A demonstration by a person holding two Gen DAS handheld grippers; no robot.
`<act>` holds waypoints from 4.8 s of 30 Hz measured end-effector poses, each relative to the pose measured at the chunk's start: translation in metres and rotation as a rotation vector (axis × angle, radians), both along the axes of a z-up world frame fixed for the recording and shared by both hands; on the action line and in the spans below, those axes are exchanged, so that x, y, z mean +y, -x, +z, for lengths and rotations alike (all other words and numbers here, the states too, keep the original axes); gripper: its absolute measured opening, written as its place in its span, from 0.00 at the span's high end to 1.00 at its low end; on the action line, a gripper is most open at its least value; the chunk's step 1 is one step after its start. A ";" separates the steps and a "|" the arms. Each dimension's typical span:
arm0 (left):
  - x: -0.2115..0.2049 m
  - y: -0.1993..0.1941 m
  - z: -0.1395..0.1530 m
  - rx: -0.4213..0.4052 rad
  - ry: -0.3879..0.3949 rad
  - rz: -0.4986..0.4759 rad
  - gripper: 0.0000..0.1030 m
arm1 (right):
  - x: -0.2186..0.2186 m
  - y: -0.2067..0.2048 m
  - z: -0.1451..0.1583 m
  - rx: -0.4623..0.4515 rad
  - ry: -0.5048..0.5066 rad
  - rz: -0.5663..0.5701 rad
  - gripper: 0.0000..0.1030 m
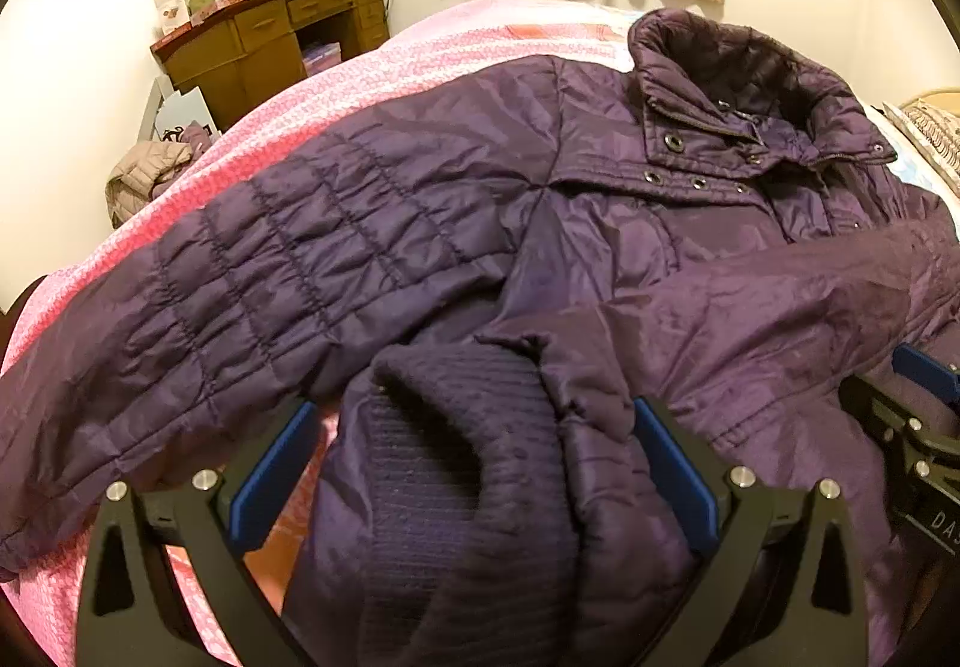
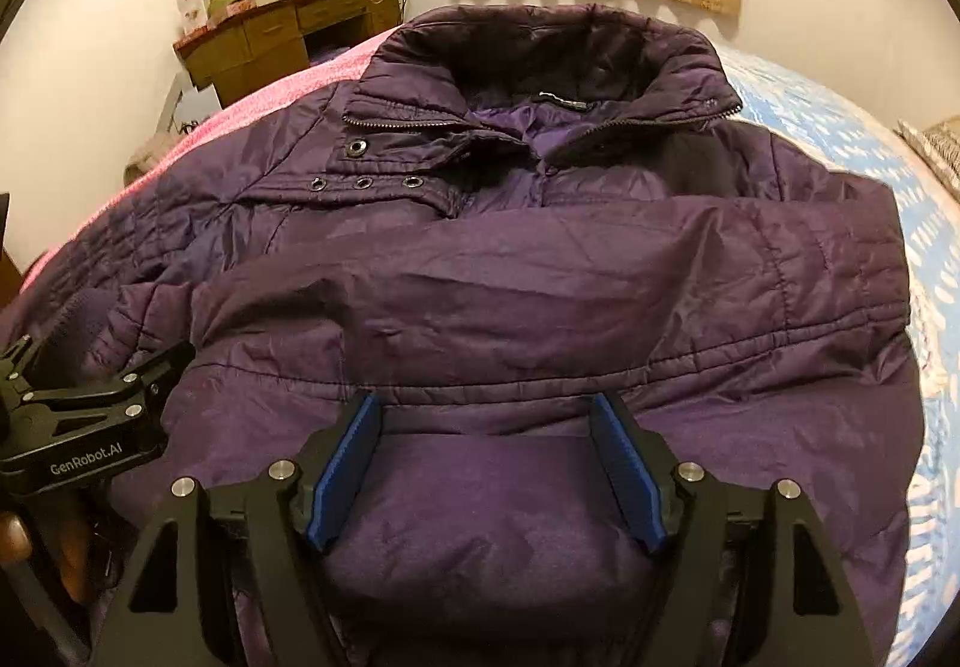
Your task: Fold large clothes
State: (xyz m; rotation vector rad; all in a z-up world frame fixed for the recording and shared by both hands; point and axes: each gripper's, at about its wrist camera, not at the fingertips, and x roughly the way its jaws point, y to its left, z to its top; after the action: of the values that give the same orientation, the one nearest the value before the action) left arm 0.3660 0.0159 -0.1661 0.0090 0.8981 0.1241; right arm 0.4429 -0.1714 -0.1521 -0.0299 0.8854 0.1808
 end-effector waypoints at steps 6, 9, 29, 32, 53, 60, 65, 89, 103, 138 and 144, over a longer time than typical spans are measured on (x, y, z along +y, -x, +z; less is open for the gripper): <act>0.007 -0.003 -0.002 0.018 0.057 0.004 0.00 | 0.002 -0.002 -0.002 0.003 0.039 -0.002 0.26; 0.011 -0.001 -0.002 0.011 0.086 0.012 0.00 | 0.003 -0.001 0.009 0.023 0.035 -0.029 0.26; 0.011 0.001 -0.003 0.006 0.098 0.022 0.00 | -0.077 0.004 0.061 -0.160 -0.058 -0.224 0.21; 0.010 0.002 -0.003 0.008 0.086 0.019 0.00 | -0.114 -0.028 0.045 -0.115 -0.016 -0.293 0.21; 0.010 -0.001 -0.004 0.016 0.086 0.017 0.00 | 0.001 0.030 0.028 0.003 0.060 0.019 0.13; 0.009 -0.002 -0.004 0.025 0.099 0.016 0.00 | -0.007 0.023 -0.006 0.032 0.026 0.005 0.09; 0.023 0.004 0.008 0.039 0.172 0.018 0.00 | -0.012 0.021 -0.007 0.013 0.041 -0.001 0.08; 0.313 0.235 0.074 -0.200 0.330 0.484 0.00 | -0.002 0.037 -0.003 -0.018 0.053 -0.013 0.07; 0.344 0.219 0.015 -0.202 0.857 0.525 0.00 | -0.002 0.037 -0.003 -0.018 0.053 -0.013 0.07; 0.329 0.173 0.080 -0.406 0.704 0.367 0.80 | -0.002 0.037 -0.003 -0.018 0.051 -0.012 0.07; 0.303 0.145 0.152 -0.512 0.609 0.242 0.80 | -0.014 0.044 0.014 -0.040 -0.048 -0.021 0.07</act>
State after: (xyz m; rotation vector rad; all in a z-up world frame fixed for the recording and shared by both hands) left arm 0.2210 0.3192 -0.0138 -0.6726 0.3926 0.0686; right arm 0.3993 -0.1858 -0.1381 0.0200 0.8411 0.1811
